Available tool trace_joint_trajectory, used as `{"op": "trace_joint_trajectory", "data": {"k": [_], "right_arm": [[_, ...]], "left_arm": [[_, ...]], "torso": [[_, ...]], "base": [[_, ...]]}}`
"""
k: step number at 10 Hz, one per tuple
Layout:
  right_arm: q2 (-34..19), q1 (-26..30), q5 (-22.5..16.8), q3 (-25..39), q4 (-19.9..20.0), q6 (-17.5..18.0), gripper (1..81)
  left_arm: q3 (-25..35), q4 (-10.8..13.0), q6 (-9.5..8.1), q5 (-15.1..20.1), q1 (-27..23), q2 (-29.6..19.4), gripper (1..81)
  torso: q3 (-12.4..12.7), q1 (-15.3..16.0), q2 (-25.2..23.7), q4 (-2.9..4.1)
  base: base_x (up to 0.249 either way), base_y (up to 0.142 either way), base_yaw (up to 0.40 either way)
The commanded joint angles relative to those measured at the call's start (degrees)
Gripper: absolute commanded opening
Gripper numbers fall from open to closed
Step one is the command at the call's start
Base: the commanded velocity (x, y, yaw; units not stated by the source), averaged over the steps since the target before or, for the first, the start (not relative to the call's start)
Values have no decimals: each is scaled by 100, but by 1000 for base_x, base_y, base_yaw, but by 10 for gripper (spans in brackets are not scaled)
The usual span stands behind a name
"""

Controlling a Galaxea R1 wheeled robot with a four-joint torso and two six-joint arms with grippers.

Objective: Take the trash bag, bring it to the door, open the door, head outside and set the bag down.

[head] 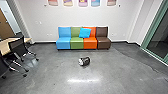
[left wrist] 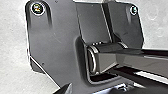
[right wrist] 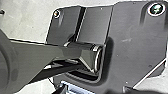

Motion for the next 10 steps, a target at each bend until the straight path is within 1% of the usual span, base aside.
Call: {"op": "trace_joint_trajectory", "data": {"k": [1,10], "right_arm": [[-87,140,-328,60,-2,-7,811],[-78,148,-328,51,-11,2,811]], "left_arm": [[49,-56,18,356,-167,-13,811],[49,-65,18,356,-158,-4,811]], "torso": [[0,0,0,0],[0,-7,0,0]], "base": [[173,0,0],[173,0,0]]}}
